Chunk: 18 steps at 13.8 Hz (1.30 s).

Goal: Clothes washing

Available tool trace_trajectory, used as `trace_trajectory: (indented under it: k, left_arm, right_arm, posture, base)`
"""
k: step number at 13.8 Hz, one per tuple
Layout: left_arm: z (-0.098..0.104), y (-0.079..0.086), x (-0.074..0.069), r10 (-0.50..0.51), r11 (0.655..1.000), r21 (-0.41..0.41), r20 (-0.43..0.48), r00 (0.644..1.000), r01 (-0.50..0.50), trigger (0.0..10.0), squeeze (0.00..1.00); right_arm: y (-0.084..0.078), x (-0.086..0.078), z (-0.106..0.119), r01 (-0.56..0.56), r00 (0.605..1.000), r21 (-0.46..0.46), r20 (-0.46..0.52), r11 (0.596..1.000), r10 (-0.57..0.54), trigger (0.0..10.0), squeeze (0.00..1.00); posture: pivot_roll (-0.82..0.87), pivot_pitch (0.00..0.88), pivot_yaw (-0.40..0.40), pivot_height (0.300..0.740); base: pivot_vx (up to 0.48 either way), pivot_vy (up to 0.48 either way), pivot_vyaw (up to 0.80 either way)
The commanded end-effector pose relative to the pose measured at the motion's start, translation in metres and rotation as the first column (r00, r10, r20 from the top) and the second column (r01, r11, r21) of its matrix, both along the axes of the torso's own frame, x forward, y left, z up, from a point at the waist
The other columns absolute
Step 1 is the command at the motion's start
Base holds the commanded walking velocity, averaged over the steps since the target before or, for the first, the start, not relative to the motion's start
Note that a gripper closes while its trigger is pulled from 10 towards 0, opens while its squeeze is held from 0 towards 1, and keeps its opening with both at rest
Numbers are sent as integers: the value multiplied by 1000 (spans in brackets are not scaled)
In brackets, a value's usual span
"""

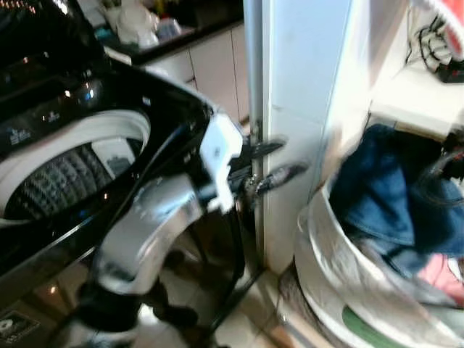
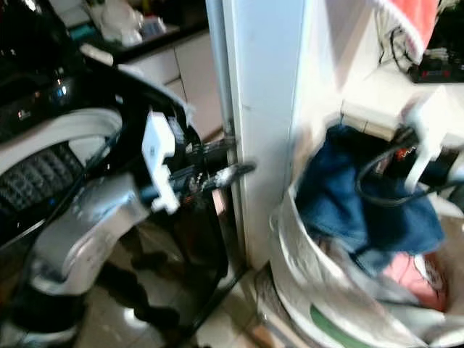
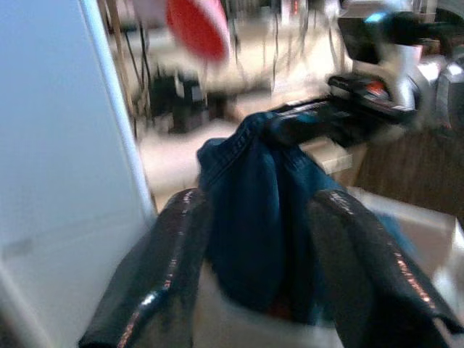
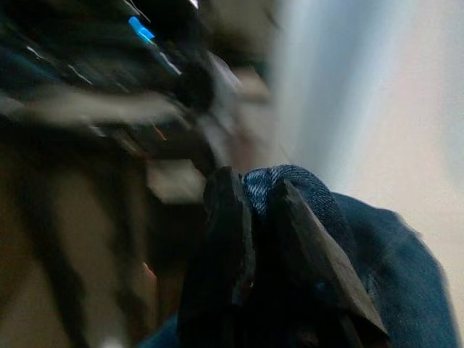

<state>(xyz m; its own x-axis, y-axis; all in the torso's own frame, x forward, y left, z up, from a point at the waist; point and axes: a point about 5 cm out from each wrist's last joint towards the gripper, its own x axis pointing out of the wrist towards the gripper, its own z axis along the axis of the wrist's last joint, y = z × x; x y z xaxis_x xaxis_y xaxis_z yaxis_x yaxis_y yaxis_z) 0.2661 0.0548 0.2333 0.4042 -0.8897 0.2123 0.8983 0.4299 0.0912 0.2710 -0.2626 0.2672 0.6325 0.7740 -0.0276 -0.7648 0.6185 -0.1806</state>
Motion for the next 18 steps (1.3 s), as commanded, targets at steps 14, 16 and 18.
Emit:
trace_trajectory:
  k: [14, 16, 18]
  left_arm:
    - [9, -25, -19, -226, 961, -171, -44, 973, 215, 0, 0]
    - [9, -26, -21, -237, 958, -178, -48, 970, 226, 0, 0]
    - [10, -25, -21, -243, 955, -186, -48, 969, 230, 0, 0]
  right_arm:
    - [86, -30, 47, -309, 948, 350, 37, 884, 317, 0, 0]
    - [91, -31, 44, -310, 946, 352, 26, 883, 322, 0, 0]
    - [94, -30, 40, -305, 947, 351, 10, 885, 322, 0, 0]
  posture:
    - [-94, 0, 97, 740]
    - [-96, 0, 98, 740]
    - [-95, 0, 97, 740]
  base:
    - [0, 0, 0]
    - [0, 0, 0]
    - [0, 0, 0]
